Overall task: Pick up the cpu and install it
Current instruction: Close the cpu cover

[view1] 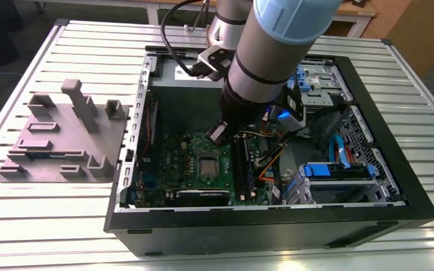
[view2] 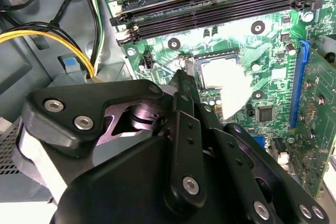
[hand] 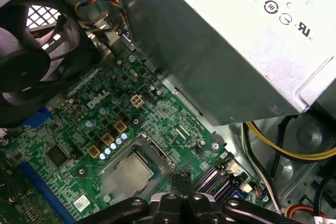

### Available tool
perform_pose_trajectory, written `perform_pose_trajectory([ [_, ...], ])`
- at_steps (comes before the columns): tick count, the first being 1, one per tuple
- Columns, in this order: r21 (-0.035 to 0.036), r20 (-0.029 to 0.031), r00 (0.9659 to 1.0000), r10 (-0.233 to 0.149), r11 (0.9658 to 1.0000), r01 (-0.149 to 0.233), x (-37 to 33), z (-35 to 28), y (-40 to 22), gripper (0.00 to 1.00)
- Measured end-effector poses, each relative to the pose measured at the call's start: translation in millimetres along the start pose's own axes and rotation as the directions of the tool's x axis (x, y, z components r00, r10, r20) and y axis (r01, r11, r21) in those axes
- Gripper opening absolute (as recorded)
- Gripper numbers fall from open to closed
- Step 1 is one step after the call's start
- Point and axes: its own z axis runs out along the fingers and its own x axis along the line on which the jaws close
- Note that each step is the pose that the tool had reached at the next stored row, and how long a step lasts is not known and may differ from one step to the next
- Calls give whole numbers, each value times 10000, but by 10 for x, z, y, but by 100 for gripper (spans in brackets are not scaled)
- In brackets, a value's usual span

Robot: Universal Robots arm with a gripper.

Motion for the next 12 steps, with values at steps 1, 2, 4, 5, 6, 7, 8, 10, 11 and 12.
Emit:
perform_pose_trajectory([
  [1,2,-3,10000,-9,10000,9,10,-1,-1,10],
  [2,1,-6,10000,-22,10000,22,24,-1,5,10],
  [4,3,-8,10000,-52,10000,52,58,3,27,10],
  [5,3,-10,10000,-69,10000,69,75,5,38,10],
  [6,4,-12,10000,-87,10000,87,91,7,49,10],
  [7,5,-13,9999,-105,9999,105,109,8,59,10],
  [8,6,-13,9999,-122,9999,122,128,9,67,10],
  [10,8,-17,9999,-147,9999,147,170,9,73,10],
  [11,8,-19,9999,-156,9999,156,187,8,70,10],
  [12,8,-20,9999,-166,9999,166,202,7,68,10],
])
